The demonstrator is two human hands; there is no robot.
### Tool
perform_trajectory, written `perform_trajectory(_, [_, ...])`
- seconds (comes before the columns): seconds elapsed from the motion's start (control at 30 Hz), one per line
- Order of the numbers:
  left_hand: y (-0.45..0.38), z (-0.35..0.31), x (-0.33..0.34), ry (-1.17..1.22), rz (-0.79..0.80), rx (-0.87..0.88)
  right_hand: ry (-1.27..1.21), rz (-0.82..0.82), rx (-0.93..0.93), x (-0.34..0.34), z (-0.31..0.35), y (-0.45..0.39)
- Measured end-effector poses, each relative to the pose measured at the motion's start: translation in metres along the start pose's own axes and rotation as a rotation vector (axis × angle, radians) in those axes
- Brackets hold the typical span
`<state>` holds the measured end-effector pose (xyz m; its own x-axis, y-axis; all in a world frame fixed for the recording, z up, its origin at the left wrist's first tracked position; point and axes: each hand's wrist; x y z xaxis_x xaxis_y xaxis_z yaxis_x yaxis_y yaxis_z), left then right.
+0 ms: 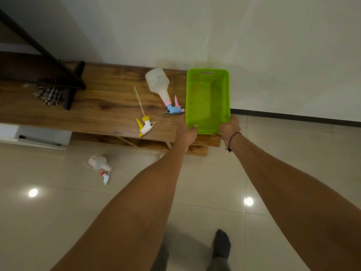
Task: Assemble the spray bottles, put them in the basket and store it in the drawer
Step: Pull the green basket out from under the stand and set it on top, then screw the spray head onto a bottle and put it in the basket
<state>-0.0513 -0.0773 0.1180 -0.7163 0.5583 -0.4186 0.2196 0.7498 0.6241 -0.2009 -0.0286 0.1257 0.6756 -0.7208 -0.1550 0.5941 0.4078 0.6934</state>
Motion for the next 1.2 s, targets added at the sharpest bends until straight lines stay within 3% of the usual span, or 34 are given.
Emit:
perform_trajectory(0.17, [-0.004,0.001,-0.009,0.044,0.046,-0.125,0.041,0.019,-0.002,0.006,0.004,0.004])
perform_trajectory(0.27, [-0.006,0.0,-0.018,0.065,0.047,-0.177,0.215,-0.083,-0.074,0.009,0.012,0.01])
perform_trajectory(0.37, [-0.007,0.0,-0.029,-0.036,-0.083,-0.131,0.33,-0.228,-0.184,0.014,0.019,0.016])
perform_trajectory(0.53, [-0.015,-0.004,-0.051,-0.08,-0.267,-0.031,0.419,-0.32,-0.322,0.027,0.034,0.026])
perform_trajectory(0.67, [-0.021,-0.006,-0.069,-0.077,-0.297,-0.034,0.362,-0.245,-0.443,0.049,0.045,0.032])
perform_trajectory(0.83, [-0.032,-0.017,-0.092,-0.144,-0.257,0.0,0.257,-0.135,-0.427,0.076,0.054,0.047])
perform_trajectory(1.2, [-0.077,-0.033,-0.101,-0.182,-0.228,-0.186,0.285,0.088,-0.379,0.118,0.059,0.025])
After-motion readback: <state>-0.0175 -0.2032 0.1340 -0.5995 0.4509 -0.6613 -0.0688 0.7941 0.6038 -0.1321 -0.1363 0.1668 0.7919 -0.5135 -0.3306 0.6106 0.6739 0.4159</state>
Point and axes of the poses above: each hand's wrist, its own y-axis away from the middle knuckle, its own x-axis out of the palm, z = x × y, and after that the axes turned 14 degrees about -y, right-handed
